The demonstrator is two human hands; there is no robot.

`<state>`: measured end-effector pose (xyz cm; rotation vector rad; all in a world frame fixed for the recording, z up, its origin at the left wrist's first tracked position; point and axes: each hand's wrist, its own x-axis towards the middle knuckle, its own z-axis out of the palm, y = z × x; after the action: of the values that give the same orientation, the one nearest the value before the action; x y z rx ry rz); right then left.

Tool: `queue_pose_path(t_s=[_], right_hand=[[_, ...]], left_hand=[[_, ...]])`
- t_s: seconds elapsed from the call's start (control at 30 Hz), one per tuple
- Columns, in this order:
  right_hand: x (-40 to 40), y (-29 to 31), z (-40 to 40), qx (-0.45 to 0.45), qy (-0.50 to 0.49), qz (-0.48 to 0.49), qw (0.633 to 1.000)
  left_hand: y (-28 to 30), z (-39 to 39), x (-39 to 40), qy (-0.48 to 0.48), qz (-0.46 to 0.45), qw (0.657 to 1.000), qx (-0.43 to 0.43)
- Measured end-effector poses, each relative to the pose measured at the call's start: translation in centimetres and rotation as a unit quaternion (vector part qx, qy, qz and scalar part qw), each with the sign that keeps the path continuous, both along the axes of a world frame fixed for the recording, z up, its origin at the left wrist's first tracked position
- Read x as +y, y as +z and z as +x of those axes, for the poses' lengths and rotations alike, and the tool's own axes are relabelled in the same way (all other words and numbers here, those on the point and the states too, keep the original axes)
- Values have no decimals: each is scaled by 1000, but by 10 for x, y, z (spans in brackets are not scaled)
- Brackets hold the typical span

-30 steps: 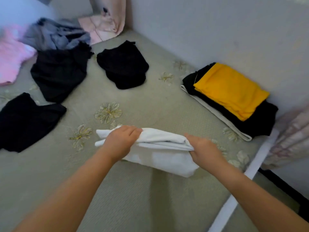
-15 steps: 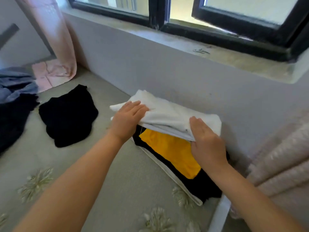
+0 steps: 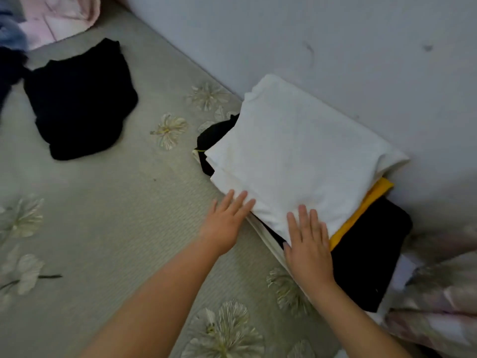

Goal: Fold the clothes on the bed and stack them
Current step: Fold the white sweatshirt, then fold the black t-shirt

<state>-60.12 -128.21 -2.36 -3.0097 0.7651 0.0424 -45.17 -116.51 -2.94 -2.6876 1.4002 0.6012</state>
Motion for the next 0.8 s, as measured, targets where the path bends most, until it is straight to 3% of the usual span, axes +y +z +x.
queue_pose_path(t_s=[0.13, 0.3, 0.53, 0.8], right_hand=[[11, 8, 1, -52, 19, -16, 998], [88, 29, 25, -89, 134, -10, 987], [300, 72, 67, -104, 273, 50, 955], [551, 112, 45, -93, 358, 107, 923]], left_hand=[[9, -4, 25, 40, -48, 998, 5], [32, -7, 124, 160, -65, 985, -13], [74, -34, 364, 341, -57, 933, -102], [115, -128, 644, 488, -24, 863, -131]])
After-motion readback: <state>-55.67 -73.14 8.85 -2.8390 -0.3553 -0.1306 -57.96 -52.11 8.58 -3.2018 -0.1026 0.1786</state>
